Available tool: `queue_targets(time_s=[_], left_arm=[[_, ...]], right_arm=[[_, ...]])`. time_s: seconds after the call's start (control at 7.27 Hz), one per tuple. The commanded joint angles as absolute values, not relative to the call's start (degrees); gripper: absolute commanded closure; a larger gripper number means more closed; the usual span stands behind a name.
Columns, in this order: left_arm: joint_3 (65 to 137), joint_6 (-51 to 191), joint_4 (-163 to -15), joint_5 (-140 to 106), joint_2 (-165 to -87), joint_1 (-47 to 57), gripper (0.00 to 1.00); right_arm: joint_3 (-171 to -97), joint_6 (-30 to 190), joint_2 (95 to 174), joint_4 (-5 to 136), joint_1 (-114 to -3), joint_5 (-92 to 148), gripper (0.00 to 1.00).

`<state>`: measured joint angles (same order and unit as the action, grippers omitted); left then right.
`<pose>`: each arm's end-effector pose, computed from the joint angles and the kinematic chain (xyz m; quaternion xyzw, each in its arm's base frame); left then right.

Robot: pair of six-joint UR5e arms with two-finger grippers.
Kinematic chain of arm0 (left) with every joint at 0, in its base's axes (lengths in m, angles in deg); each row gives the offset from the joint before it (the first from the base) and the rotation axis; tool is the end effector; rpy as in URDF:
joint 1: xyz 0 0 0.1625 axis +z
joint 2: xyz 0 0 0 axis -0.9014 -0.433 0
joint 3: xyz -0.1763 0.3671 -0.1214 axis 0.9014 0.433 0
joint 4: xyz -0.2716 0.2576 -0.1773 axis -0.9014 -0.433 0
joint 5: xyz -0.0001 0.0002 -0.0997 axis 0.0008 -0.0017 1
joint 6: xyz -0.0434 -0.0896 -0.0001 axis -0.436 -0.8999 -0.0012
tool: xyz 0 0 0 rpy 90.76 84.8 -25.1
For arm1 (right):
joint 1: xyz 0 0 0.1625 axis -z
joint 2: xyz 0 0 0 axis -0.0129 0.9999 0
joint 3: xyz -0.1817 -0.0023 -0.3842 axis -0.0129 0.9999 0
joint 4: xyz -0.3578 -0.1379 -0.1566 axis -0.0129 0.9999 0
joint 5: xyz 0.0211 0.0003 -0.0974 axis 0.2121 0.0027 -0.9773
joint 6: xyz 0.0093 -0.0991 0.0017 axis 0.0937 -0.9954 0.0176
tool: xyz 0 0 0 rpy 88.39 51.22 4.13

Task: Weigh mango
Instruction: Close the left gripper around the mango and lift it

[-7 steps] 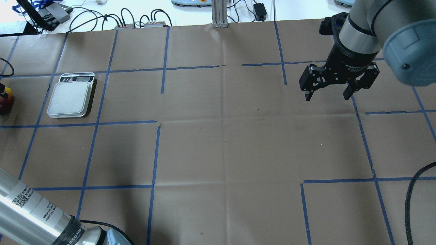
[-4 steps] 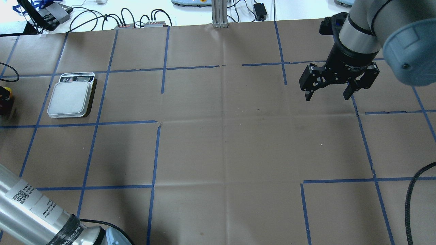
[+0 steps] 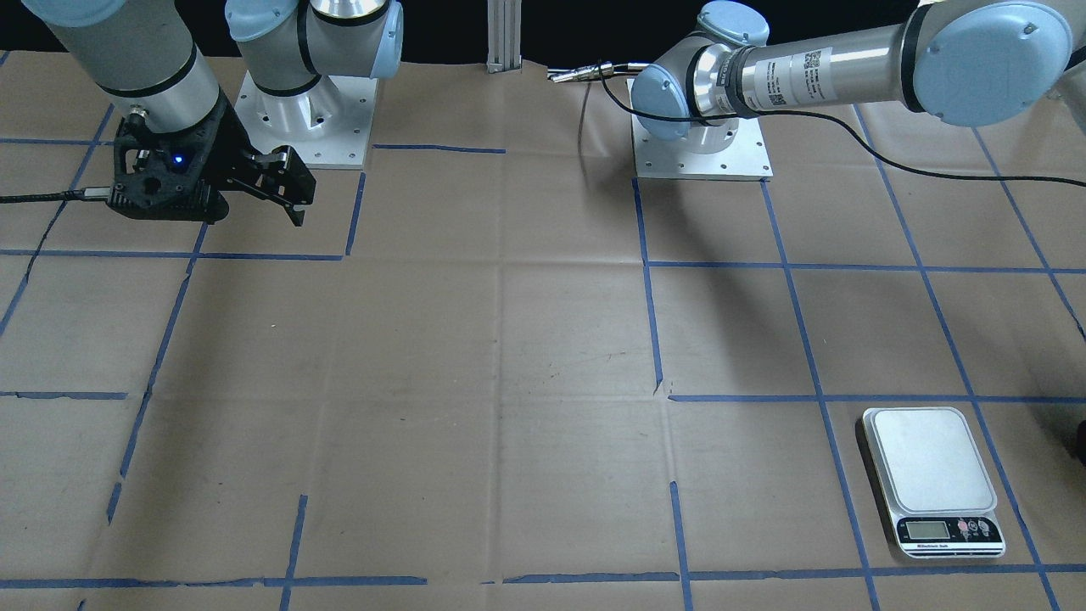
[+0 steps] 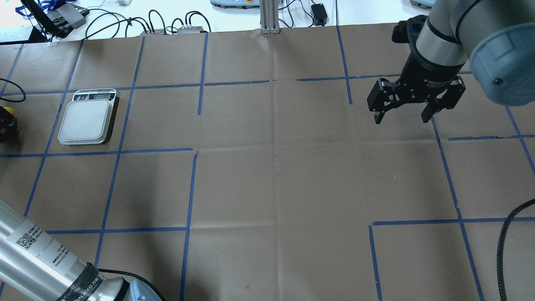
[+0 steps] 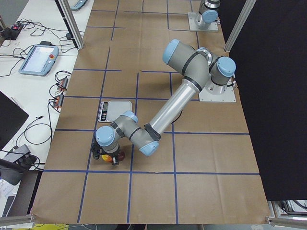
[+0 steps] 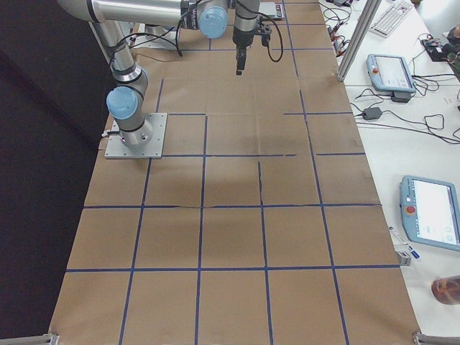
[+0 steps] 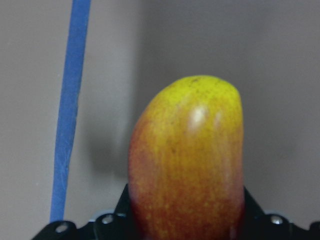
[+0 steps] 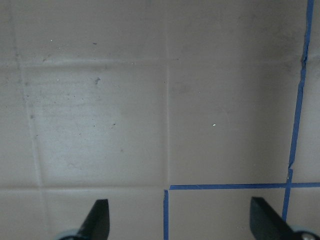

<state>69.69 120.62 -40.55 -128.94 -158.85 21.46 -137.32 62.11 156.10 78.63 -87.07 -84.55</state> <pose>0.4972 -0.6425 0.1797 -0.0977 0.9952 -0.0027 0.0076 0.1163 -0.4761 0.4473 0.0078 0.9991 0.0420 0.0074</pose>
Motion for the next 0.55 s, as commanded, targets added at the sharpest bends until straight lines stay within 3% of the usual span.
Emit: queue_targets(time_s=[0.0,0.41], left_arm=[[70.56,120.49,-45.75,-128.85,-155.40,20.76,0.90],[82.38,121.19,-45.97,-129.20,-144.51,13.49,0.90]], right_arm=[[-137.32,62.11,156.10,78.63,-87.07,-84.55,0.00],[-137.32,62.11,156.10,78.63,-87.07,-84.55,0.00]])
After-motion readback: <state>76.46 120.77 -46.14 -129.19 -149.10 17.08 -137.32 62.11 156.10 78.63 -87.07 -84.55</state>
